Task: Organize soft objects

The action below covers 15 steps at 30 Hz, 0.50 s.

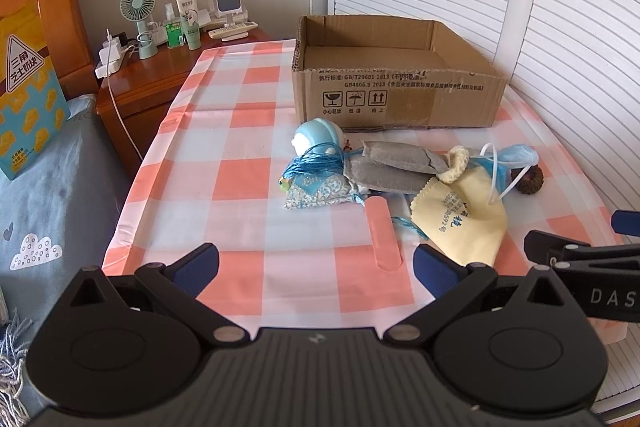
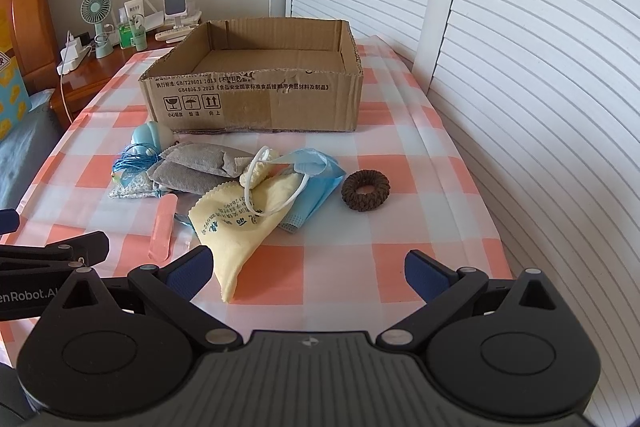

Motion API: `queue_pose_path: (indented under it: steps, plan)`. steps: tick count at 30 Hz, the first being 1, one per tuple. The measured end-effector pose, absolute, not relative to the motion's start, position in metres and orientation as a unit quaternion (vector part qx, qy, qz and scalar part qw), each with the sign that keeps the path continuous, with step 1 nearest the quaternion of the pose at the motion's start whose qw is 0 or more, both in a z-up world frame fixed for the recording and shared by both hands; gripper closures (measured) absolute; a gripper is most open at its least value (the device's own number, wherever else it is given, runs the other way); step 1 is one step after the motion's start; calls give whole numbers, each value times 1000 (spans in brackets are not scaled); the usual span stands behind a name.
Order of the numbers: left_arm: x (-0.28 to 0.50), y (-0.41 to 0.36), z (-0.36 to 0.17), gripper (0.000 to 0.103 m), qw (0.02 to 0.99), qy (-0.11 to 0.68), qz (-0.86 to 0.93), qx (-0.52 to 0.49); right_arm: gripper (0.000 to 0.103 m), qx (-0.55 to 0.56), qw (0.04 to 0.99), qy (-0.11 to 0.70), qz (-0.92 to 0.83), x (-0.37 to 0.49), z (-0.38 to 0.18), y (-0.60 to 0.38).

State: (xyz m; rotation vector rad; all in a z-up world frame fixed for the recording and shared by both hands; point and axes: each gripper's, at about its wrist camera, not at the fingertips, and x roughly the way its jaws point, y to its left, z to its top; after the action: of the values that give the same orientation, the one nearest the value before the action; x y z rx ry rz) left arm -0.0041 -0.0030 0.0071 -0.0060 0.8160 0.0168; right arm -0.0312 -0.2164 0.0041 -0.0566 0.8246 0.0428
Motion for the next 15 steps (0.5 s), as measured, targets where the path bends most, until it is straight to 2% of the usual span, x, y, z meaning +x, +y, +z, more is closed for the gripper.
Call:
queue_pose_path:
  steps: [15]
  plan:
    - [-4, -3, 10, 1, 918, 397, 8, -4, 0, -32, 917, 398, 18, -32, 6, -216]
